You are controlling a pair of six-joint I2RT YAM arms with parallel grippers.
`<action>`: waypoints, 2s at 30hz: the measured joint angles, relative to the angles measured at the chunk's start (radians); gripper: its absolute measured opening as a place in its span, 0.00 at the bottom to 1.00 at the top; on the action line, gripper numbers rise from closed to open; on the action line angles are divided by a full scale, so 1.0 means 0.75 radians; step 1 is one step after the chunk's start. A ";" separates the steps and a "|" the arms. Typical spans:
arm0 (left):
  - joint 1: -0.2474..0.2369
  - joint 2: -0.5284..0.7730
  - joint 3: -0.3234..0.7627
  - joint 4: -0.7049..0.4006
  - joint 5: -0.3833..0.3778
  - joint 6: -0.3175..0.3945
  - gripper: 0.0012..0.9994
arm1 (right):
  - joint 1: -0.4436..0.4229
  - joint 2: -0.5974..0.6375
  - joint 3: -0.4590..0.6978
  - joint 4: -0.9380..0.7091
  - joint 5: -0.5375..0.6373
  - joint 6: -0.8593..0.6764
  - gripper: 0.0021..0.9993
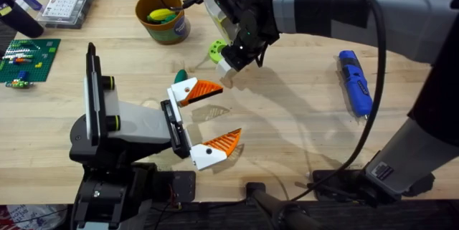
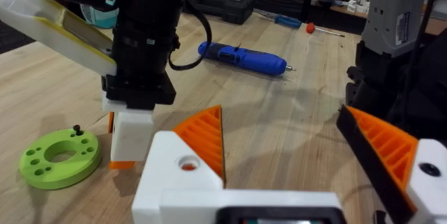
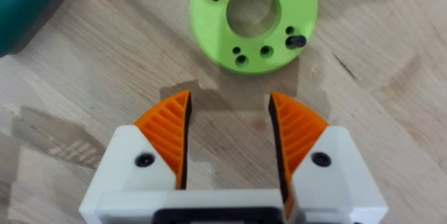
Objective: Pick up the gripper from the table and insert it into the empty holder that is missing its gripper. Then pick up a screw, insert it into the mounting hole, and use the screwdriver to tighten it. Finally, clean up the table by picking up the vegetable and placing it into the bucket.
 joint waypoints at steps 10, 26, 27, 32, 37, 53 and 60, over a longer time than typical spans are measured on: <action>0.000 0.001 0.000 0.003 0.001 0.000 0.99 | 0.000 0.000 -0.001 -0.065 0.000 0.000 0.61; 0.000 0.001 0.000 0.002 0.001 0.000 0.99 | 0.000 -0.397 -0.017 -0.268 -0.053 -0.040 0.61; 0.000 0.001 0.000 0.002 0.001 0.000 0.99 | 0.000 -0.427 -0.030 -0.268 -0.055 -0.040 0.61; 0.000 0.001 0.000 0.001 0.002 0.000 0.99 | 0.000 -0.598 -0.141 -0.269 -0.060 -0.039 0.61; 0.000 0.001 0.000 0.001 0.003 0.001 0.99 | 0.000 -0.802 -0.289 -0.197 -0.065 -0.022 0.61; 0.000 0.001 0.000 0.001 0.003 0.001 0.99 | -0.035 -0.740 -0.699 0.548 -0.065 0.045 0.61; 0.000 0.001 0.000 -0.001 0.004 0.000 0.99 | -0.035 -0.596 -0.671 0.624 -0.065 0.047 0.61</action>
